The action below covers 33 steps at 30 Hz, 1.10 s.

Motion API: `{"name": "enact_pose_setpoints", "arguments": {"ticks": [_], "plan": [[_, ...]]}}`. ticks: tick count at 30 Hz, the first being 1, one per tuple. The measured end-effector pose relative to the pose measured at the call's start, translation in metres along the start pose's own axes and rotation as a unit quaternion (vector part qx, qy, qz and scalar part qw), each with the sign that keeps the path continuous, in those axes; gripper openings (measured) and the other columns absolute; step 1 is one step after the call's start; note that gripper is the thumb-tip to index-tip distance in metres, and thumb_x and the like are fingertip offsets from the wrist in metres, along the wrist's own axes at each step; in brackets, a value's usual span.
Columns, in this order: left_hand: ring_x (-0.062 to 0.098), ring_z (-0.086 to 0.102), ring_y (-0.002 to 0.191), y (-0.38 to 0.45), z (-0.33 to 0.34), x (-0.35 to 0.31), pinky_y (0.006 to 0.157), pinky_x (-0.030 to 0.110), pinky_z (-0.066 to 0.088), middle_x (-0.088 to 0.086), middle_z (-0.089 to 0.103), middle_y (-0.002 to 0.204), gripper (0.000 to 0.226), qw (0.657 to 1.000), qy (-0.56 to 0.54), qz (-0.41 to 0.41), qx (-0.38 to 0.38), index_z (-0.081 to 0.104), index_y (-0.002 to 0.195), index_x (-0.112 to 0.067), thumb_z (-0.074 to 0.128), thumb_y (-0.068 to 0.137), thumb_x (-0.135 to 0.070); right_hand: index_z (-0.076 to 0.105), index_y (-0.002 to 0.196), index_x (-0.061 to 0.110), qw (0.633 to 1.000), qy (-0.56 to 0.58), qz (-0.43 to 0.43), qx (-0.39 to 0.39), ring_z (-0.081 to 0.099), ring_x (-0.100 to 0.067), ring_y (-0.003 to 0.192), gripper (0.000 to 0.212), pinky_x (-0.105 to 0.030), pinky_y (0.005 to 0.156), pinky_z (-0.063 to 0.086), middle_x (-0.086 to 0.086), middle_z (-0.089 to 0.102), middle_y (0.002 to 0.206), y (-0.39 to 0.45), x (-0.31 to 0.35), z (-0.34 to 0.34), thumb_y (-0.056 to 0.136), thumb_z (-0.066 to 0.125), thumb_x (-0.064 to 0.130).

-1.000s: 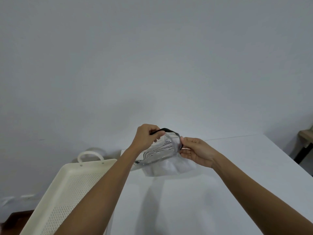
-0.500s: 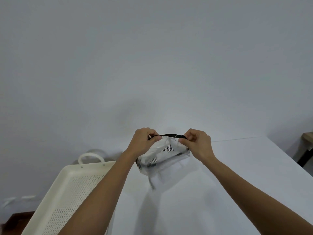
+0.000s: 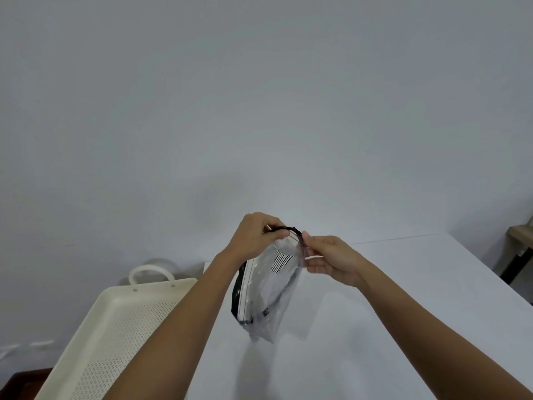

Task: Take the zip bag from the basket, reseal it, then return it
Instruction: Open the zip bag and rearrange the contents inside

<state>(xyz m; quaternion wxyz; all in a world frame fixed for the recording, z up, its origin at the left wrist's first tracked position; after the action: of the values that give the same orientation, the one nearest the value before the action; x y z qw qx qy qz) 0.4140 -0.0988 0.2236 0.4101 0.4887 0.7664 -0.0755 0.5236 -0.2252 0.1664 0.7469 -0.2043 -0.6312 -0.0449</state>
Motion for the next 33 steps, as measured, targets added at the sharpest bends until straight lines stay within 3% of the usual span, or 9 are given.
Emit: {"name": "enact_pose_setpoints", "arguments": {"ticks": [6, 9, 14, 16, 19, 21, 26, 30, 33], "plan": [[0.011, 0.056, 0.055, 0.003, -0.008, -0.005, 0.067, 0.038, 0.056, -0.002, 0.066, 0.063, 0.011, 0.998, 0.012, 0.003, -0.062, 0.077, 0.084, -0.011, 0.070, 0.087, -0.018, 0.073, 0.097, 0.012, 0.989, 0.114, 0.014, 0.097, 0.070, -0.029, 0.101, 0.032, -0.035, 0.088, 0.056, -0.011, 0.073, 0.100, -0.005, -0.017, 0.015, 0.078, 0.072, 0.037], [0.006, 0.054, 0.051, 0.003, -0.009, -0.007, 0.065, 0.038, 0.057, -0.009, 0.063, 0.058, 0.008, 0.996, 0.011, -0.006, -0.090, 0.077, 0.083, -0.013, 0.071, 0.087, -0.018, 0.069, 0.091, 0.010, 0.986, 0.134, -0.018, 0.100, 0.070, -0.029, 0.097, 0.018, -0.034, 0.088, 0.057, -0.009, 0.071, 0.091, -0.007, -0.013, 0.020, 0.084, 0.069, 0.027], [0.018, 0.062, 0.057, -0.002, -0.017, 0.004, 0.069, 0.043, 0.061, 0.000, 0.066, 0.062, 0.009, 0.993, 0.007, -0.048, -0.110, 0.077, 0.085, -0.012, 0.072, 0.087, -0.020, 0.064, 0.073, 0.010, 0.991, 0.087, -0.091, -0.040, 0.055, -0.018, 0.053, 0.013, -0.025, 0.055, 0.051, -0.006, 0.056, 0.064, -0.007, 0.001, 0.002, 0.083, 0.072, 0.010], [0.027, 0.067, 0.064, -0.006, -0.019, 0.006, 0.071, 0.044, 0.061, 0.002, 0.067, 0.063, 0.010, 0.993, 0.006, -0.060, -0.101, 0.076, 0.086, -0.012, 0.072, 0.087, -0.021, 0.064, 0.073, 0.010, 0.984, -0.011, -0.124, -0.131, 0.052, -0.016, 0.048, 0.013, -0.022, 0.048, 0.045, -0.002, 0.057, 0.061, -0.009, 0.009, -0.010, 0.082, 0.074, 0.010], [0.022, 0.070, 0.069, -0.009, -0.017, 0.007, 0.077, 0.042, 0.060, 0.001, 0.070, 0.067, 0.010, 0.994, 0.031, -0.065, -0.082, 0.077, 0.086, -0.013, 0.071, 0.088, -0.021, 0.065, 0.070, 0.016, 0.936, -0.158, -0.159, -0.270, 0.059, -0.013, 0.046, 0.015, -0.019, 0.047, 0.043, 0.002, 0.061, 0.064, -0.015, 0.022, -0.020, 0.078, 0.077, 0.015], [0.021, 0.071, 0.075, -0.009, -0.017, 0.006, 0.080, 0.041, 0.059, 0.002, 0.074, 0.076, 0.010, 0.993, 0.070, -0.067, -0.068, 0.075, 0.090, -0.015, 0.069, 0.088, -0.022, 0.063, 0.067, 0.022, 0.913, -0.204, -0.188, -0.299, 0.063, -0.017, 0.051, 0.019, -0.018, 0.047, 0.043, 0.004, 0.062, 0.065, -0.018, 0.029, -0.018, 0.079, 0.076, 0.016], [0.011, 0.061, 0.099, -0.006, -0.015, -0.014, 0.088, 0.029, 0.048, -0.007, 0.065, 0.110, 0.042, 0.988, 0.155, 0.010, 0.005, 0.062, 0.126, -0.029, 0.073, 0.084, -0.027, 0.069, 0.073, 0.017, 0.922, -0.237, -0.220, -0.213, 0.058, -0.008, 0.044, 0.010, -0.013, 0.045, 0.042, 0.004, 0.060, 0.063, -0.012, 0.041, 0.001, 0.079, 0.076, 0.015], [0.015, 0.064, 0.085, -0.003, -0.010, -0.021, 0.080, 0.034, 0.051, -0.005, 0.072, 0.089, 0.016, 0.990, 0.137, 0.008, 0.022, 0.077, 0.099, -0.022, 0.070, 0.086, -0.025, 0.072, 0.075, 0.013, 0.939, -0.183, -0.208, -0.204, 0.058, -0.006, 0.046, 0.011, -0.013, 0.049, 0.043, 0.003, 0.063, 0.060, -0.012, 0.043, -0.006, 0.078, 0.078, 0.022], [0.014, 0.065, 0.076, -0.003, -0.017, -0.021, 0.075, 0.031, 0.052, -0.004, 0.072, 0.083, 0.010, 0.992, 0.123, 0.002, -0.020, 0.077, 0.090, -0.019, 0.069, 0.087, -0.023, 0.074, 0.077, 0.008, 0.977, -0.094, -0.143, -0.126, 0.054, -0.014, 0.054, 0.025, -0.024, 0.057, 0.043, -0.008, 0.064, 0.067, -0.011, 0.034, -0.018, 0.076, 0.079, 0.032]]}}
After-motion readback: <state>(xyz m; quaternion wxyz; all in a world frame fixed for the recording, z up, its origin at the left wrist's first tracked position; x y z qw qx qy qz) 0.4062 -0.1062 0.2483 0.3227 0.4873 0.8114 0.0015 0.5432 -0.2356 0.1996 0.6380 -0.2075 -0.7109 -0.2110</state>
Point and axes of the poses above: each hand's wrist, its own y-axis towards the middle knuckle, its own z-axis out of the palm, x = y × z, the point moved 6 cm from there along y, towards the middle knuckle
